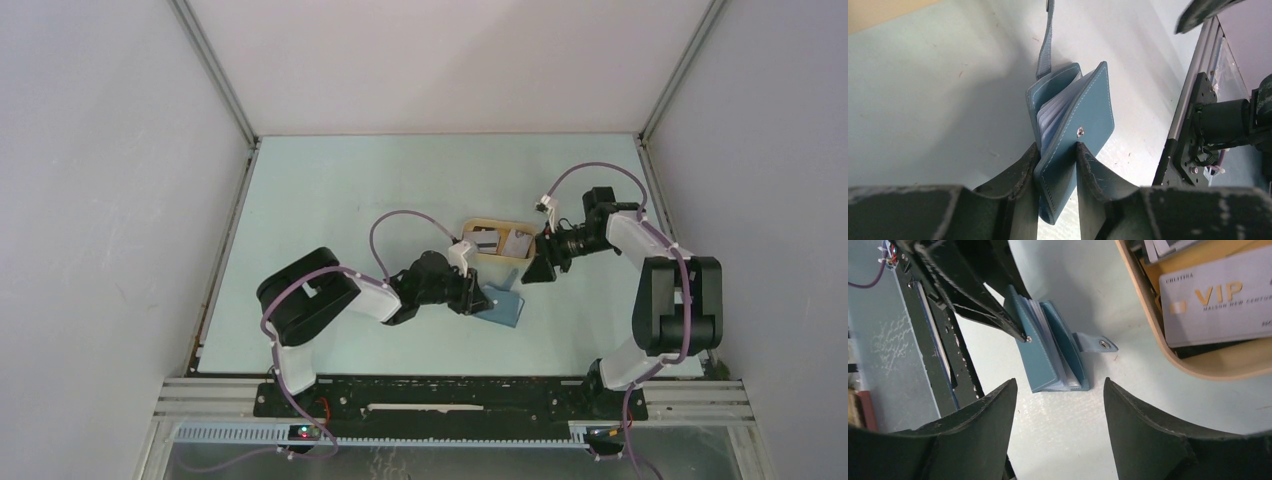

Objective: Put the credit cards into the card holder
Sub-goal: Reset both arms

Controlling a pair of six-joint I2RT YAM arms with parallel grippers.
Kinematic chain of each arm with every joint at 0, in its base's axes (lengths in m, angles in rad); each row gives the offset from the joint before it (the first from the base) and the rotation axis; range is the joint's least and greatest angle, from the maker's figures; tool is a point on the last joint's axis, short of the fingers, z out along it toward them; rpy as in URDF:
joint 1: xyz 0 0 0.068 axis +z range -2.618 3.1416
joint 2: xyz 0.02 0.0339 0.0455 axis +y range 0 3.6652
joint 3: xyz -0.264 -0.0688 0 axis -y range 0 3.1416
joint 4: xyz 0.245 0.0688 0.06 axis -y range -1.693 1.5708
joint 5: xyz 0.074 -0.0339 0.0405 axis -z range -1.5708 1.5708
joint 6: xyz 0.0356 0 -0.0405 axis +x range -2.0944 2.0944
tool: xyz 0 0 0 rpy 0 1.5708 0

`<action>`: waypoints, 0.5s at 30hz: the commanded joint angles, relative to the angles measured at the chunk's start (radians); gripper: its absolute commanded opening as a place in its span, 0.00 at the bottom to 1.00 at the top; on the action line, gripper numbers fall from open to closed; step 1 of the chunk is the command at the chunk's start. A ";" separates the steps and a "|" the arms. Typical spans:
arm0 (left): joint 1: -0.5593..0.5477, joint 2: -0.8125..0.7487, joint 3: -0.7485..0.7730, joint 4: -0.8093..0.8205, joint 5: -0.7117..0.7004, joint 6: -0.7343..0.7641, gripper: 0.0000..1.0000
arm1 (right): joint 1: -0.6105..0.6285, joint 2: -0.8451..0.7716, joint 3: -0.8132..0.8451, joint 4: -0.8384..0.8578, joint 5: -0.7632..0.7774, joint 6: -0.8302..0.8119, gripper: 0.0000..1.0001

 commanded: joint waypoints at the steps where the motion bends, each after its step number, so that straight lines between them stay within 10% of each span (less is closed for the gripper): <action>1: -0.032 -0.006 0.032 -0.049 0.050 0.075 0.22 | -0.020 0.040 0.040 -0.057 0.004 -0.019 0.72; 15: -0.040 0.007 0.046 -0.044 0.126 0.082 0.17 | 0.059 0.037 0.044 0.016 0.153 -0.078 0.71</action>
